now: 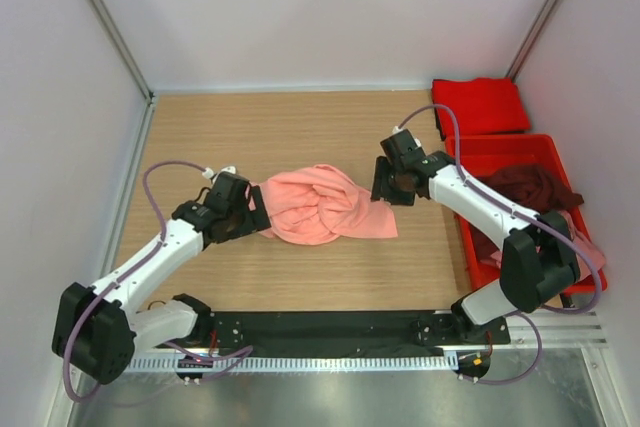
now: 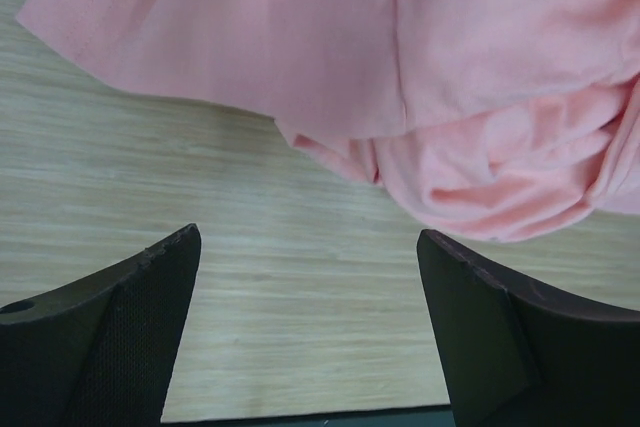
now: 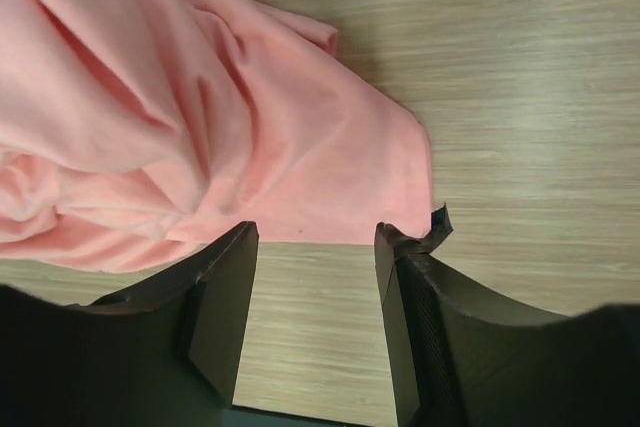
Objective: Fold and stack the t-shirts
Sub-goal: Move the tshirt to the center of the board
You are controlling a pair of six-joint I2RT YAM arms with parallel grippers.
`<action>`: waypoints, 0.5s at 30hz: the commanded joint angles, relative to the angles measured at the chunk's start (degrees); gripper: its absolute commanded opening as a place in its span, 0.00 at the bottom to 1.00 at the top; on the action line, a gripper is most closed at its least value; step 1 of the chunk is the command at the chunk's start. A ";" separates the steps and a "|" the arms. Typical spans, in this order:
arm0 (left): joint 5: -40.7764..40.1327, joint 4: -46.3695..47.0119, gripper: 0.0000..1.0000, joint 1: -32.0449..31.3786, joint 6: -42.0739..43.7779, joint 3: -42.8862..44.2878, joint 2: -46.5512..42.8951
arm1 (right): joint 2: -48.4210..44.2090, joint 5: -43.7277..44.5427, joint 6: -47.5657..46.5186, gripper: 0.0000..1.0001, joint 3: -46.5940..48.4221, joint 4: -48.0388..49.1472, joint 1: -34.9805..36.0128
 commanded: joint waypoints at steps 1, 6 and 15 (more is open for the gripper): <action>-0.12 8.88 0.90 3.81 -7.22 -3.17 -1.93 | -0.72 3.29 0.48 0.57 -5.46 1.57 0.16; 0.50 14.00 0.90 9.18 -12.16 -7.15 -3.52 | -0.55 2.94 0.56 0.54 -8.63 4.92 -0.54; 3.03 17.32 0.86 19.63 -15.50 -11.28 -1.42 | -2.39 0.83 -1.28 0.52 -9.60 7.12 -0.54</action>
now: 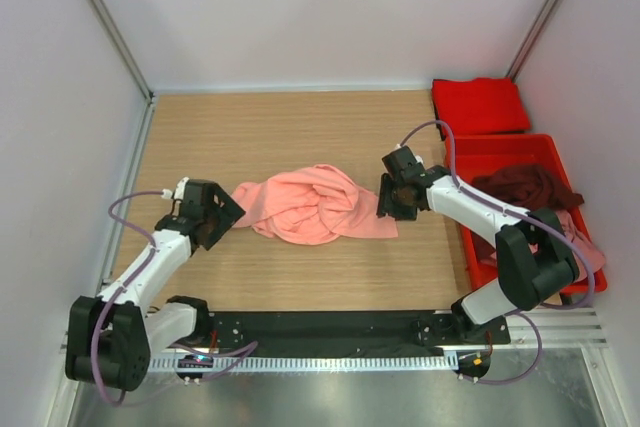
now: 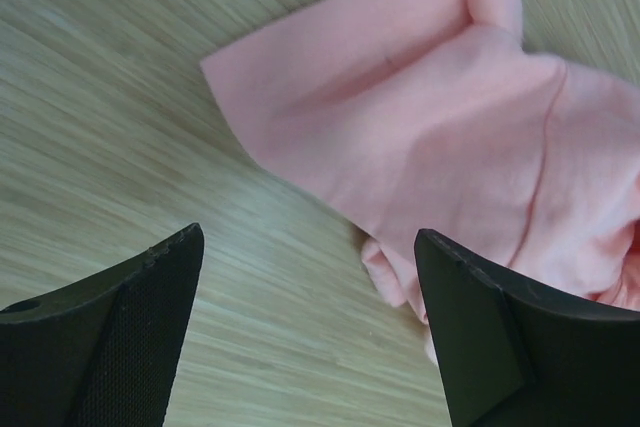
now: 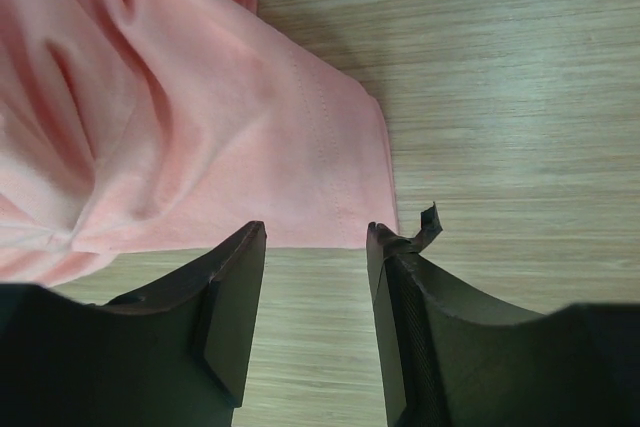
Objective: Fold and stack the t-shirts
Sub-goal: Move the tshirt to the center of the board
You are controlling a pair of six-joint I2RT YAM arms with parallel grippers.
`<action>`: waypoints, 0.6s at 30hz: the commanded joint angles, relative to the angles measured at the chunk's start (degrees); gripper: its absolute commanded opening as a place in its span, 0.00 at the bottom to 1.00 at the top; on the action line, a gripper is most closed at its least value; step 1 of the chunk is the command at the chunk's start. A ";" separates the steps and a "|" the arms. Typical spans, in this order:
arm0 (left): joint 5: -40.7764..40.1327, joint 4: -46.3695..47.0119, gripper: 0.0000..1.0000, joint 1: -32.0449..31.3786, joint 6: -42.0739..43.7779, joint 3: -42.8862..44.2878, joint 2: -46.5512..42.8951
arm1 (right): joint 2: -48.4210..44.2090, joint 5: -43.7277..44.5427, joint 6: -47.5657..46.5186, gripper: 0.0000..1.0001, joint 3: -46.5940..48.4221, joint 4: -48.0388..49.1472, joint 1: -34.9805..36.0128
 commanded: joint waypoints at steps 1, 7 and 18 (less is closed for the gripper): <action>2.41 5.85 0.86 4.56 -2.65 -0.98 3.32 | -2.17 -0.18 -0.91 0.52 0.32 2.36 -0.11; 0.57 9.63 0.82 4.83 -2.82 -0.37 10.01 | -4.36 -0.45 -0.47 0.54 -1.52 3.06 -0.11; -3.74 11.14 0.16 4.92 -2.39 6.28 13.36 | -5.42 8.86 11.21 0.63 -7.24 4.73 -1.16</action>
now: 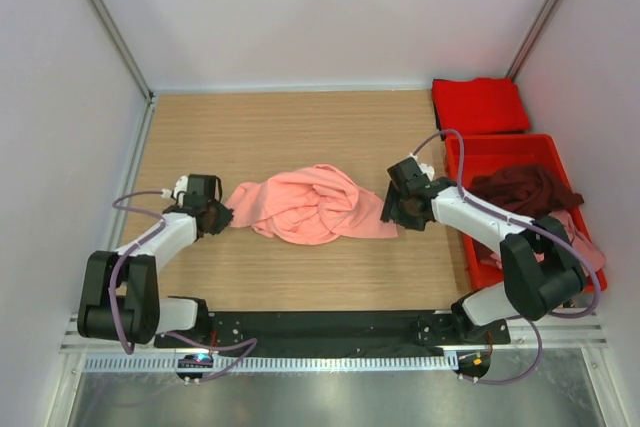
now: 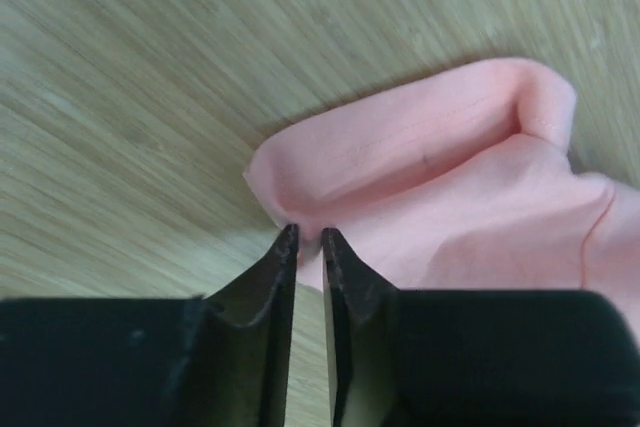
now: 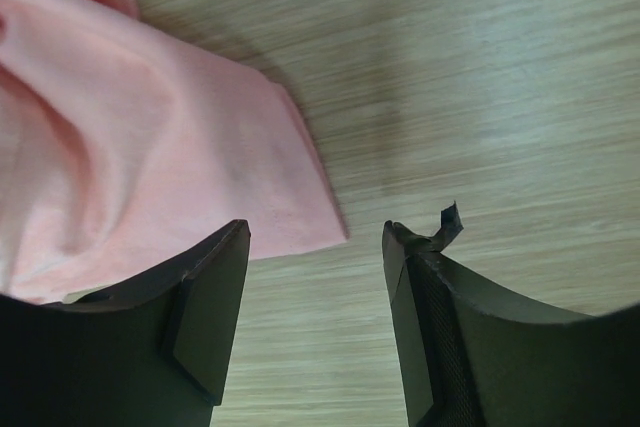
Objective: Fold and stack the t-shirts
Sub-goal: Move the tshirt to the center of the board
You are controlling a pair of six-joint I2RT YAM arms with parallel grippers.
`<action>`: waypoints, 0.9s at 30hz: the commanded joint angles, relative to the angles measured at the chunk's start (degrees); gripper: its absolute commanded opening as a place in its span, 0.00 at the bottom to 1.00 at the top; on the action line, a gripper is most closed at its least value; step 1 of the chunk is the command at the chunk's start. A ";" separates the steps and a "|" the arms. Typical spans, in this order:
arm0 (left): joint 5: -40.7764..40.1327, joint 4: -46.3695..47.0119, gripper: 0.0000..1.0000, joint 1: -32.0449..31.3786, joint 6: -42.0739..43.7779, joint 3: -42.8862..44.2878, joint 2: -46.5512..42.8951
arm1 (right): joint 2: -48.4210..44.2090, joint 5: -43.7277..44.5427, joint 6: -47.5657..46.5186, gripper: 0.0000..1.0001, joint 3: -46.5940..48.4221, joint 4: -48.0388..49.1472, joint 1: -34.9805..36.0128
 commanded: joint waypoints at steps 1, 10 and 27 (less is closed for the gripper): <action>-2.62 -1.58 0.11 0.37 1.98 7.77 -0.19 | -1.88 4.85 6.06 0.63 -1.51 1.93 -0.55; -3.68 -6.96 0.00 0.29 7.35 19.02 -8.62 | 4.00 1.43 8.70 0.58 -4.94 10.19 -0.64; -12.47 -16.97 0.00 0.64 18.15 50.56 -13.11 | -7.83 3.02 0.44 0.01 26.06 -5.88 -11.53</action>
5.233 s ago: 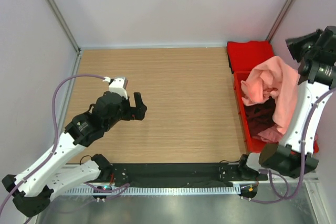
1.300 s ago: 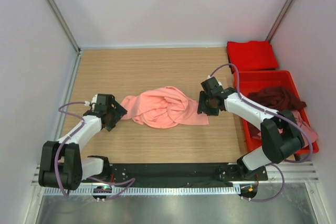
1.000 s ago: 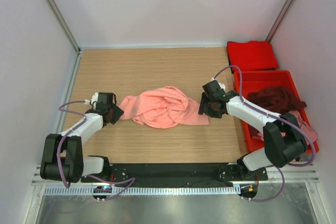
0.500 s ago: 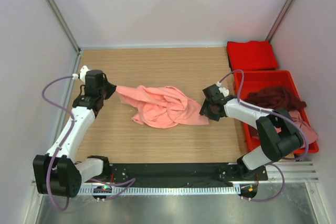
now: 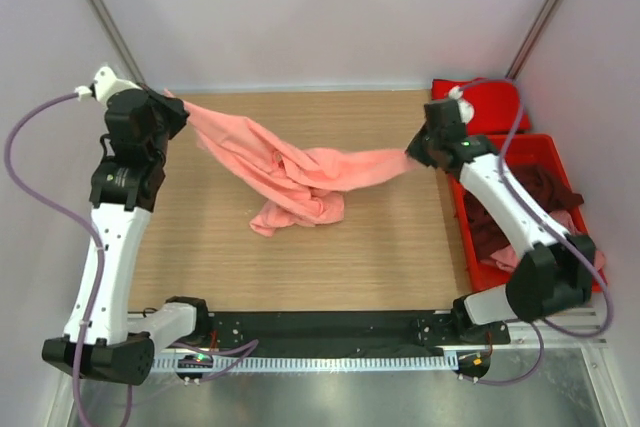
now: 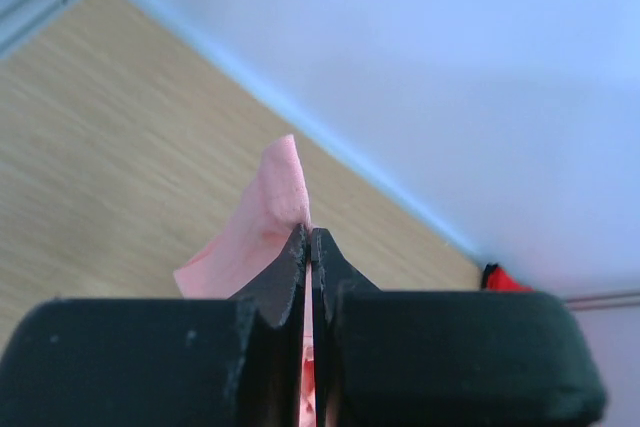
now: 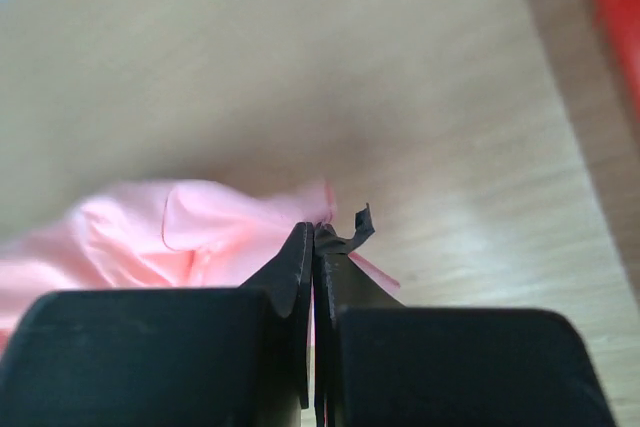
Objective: Fold and stack the t-shirts
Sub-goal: Move the tshirt to the center of the board
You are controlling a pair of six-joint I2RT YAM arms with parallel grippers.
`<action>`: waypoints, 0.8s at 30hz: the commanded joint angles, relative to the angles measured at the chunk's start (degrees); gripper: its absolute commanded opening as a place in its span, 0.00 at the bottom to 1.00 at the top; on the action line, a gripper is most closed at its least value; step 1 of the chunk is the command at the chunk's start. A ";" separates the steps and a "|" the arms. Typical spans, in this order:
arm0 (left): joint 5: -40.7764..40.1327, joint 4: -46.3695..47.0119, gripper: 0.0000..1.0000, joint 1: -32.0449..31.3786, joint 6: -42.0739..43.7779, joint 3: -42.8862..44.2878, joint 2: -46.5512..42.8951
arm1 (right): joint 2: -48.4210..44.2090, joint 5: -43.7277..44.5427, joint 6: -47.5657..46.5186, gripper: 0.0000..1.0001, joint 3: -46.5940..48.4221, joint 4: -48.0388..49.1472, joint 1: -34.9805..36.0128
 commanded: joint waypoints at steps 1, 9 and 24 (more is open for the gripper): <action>-5.54 -2.93 0.00 0.55 4.80 6.32 -2.38 | -11.13 1.81 -3.32 0.01 8.40 -4.05 -3.18; -7.65 -3.80 0.00 0.64 7.00 6.68 -4.49 | -17.03 1.54 -4.47 0.01 12.27 -4.75 -4.25; -7.30 -6.00 0.00 1.08 8.76 9.23 -4.31 | -20.81 1.46 -4.91 0.01 19.74 -6.42 -4.60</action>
